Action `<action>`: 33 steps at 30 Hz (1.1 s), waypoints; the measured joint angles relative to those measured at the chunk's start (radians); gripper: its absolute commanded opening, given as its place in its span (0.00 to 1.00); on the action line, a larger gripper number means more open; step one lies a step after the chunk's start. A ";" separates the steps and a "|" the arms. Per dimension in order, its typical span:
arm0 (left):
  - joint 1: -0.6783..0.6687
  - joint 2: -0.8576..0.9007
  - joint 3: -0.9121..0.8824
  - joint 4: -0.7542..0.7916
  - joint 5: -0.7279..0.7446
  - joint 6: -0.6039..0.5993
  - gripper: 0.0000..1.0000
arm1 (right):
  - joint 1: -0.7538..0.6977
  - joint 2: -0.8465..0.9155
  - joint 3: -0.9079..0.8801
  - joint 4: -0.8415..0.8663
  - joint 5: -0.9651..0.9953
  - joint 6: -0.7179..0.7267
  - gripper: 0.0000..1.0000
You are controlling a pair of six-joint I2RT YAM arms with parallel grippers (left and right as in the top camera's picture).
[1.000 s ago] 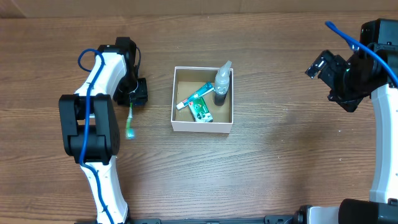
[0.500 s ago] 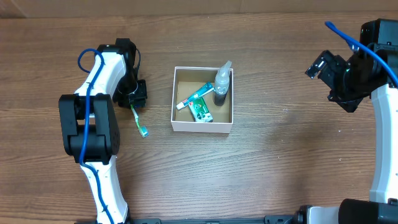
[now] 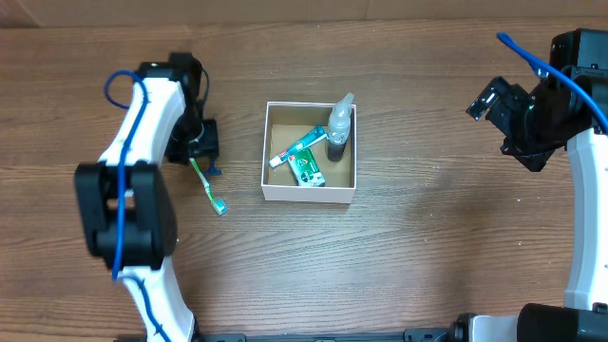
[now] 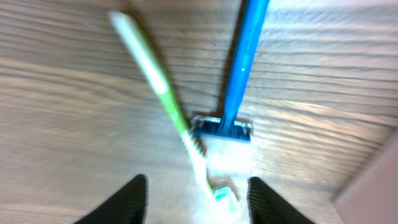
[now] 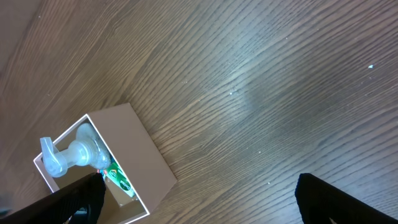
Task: Pack container
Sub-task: 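Grasp the green toothbrush with the left gripper and lift it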
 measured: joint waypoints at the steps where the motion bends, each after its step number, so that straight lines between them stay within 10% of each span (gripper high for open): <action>1: 0.000 -0.040 0.000 -0.004 -0.013 -0.004 0.66 | 0.000 0.000 0.000 0.000 0.000 0.000 1.00; 33: 0.097 -0.117 -0.347 0.413 0.032 -0.113 0.64 | 0.000 0.000 0.000 -0.005 -0.001 0.000 1.00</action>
